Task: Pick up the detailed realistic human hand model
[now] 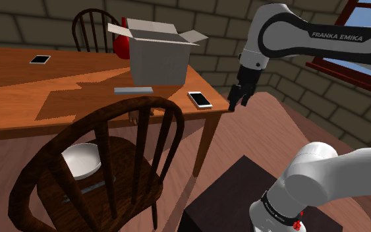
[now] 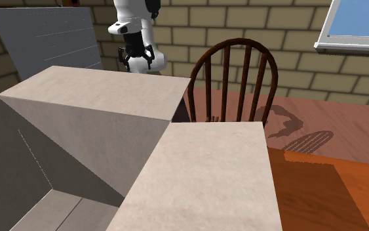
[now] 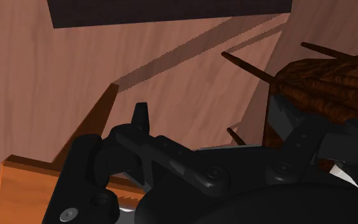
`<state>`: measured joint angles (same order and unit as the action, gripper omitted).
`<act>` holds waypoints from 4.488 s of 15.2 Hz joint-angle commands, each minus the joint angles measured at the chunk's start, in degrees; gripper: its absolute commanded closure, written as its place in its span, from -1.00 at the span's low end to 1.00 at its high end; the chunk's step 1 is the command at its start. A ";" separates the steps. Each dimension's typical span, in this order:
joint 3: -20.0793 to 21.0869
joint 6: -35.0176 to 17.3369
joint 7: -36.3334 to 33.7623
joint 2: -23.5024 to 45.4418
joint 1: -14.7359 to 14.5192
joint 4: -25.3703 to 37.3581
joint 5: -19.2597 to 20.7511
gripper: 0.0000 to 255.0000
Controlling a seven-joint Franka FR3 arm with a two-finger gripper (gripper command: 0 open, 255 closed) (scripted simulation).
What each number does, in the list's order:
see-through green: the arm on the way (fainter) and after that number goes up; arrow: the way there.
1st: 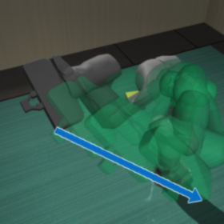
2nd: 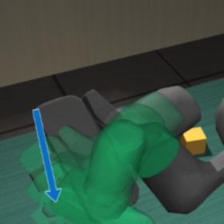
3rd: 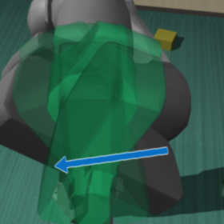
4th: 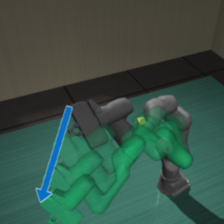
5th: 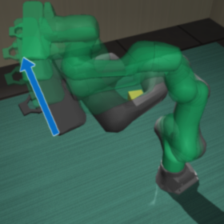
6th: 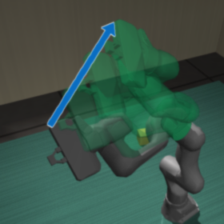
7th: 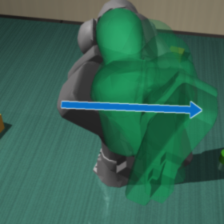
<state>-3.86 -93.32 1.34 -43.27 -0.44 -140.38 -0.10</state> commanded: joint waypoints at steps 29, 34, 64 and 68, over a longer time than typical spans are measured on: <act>13.52 -11.40 -28.94 59.13 -7.32 48.65 -1.65 -1.00; 13.40 -6.74 -32.92 72.73 -9.91 66.94 0.30 -1.00; 13.30 -3.93 -33.43 74.80 -10.43 71.84 0.52 1.00; 13.32 -0.60 -33.58 75.20 -10.61 75.58 0.58 1.00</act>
<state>9.47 -94.87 -32.21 31.72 -11.00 -65.97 0.45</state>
